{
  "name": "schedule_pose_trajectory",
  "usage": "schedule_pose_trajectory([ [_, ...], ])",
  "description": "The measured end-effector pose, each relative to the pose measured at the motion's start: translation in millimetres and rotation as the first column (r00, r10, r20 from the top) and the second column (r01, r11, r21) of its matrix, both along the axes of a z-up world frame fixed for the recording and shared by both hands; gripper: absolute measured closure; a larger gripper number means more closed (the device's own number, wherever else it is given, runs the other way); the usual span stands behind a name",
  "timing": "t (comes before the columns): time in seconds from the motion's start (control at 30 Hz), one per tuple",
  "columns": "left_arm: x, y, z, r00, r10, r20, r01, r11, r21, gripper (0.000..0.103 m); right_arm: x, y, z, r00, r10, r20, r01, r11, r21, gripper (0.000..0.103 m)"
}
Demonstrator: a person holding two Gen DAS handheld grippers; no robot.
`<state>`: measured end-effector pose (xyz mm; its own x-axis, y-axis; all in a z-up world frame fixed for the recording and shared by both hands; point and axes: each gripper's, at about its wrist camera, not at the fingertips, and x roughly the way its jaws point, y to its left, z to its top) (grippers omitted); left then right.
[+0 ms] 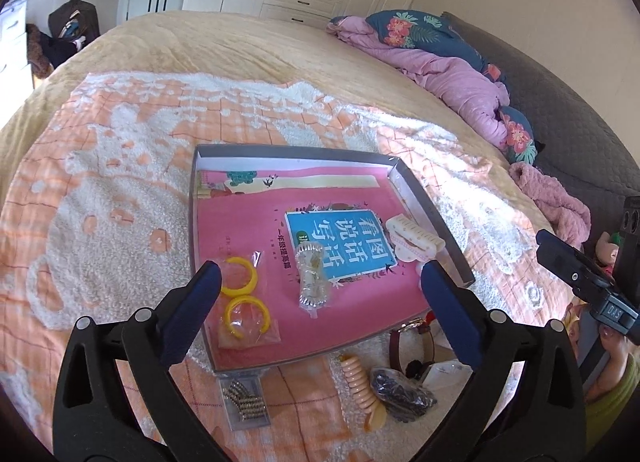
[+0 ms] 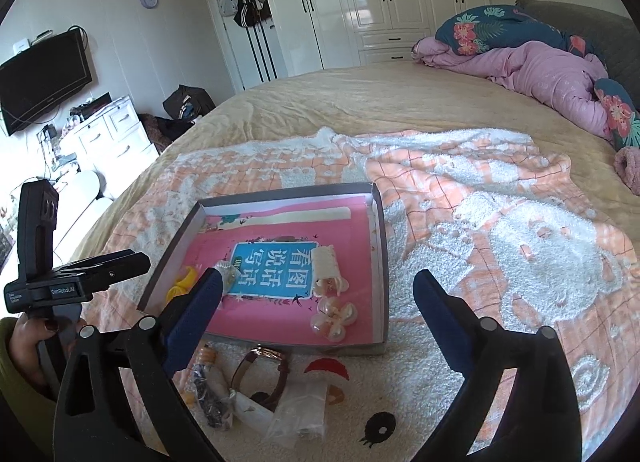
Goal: Organize jewelry
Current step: 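Open both tools to drop the clear bag and white holder into the box, then withdraw both tools from the box and move the left tool toward the wooden bead bracelet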
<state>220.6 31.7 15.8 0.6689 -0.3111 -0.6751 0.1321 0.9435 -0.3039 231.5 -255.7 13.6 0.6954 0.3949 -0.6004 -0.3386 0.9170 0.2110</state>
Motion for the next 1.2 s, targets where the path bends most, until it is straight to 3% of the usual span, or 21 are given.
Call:
schedule_pose_trajectory([
  [0.43, -29.3, -18.8, 36.3, 0.997, -0.01, 0.078, 0.009, 1.0, 0.012, 0.01, -28.4, 1.5, 24.0, 0.998, 0.034, 0.053, -0.034, 0.999, 0.006, 0.007],
  [1.2, -80.4, -32.4, 31.4, 0.998, 0.0, 0.067, -0.004, 0.998, 0.055, 0.01, -69.1, -14.3, 29.0, 0.994, 0.068, 0.082, -0.07, 0.997, 0.014, 0.007],
])
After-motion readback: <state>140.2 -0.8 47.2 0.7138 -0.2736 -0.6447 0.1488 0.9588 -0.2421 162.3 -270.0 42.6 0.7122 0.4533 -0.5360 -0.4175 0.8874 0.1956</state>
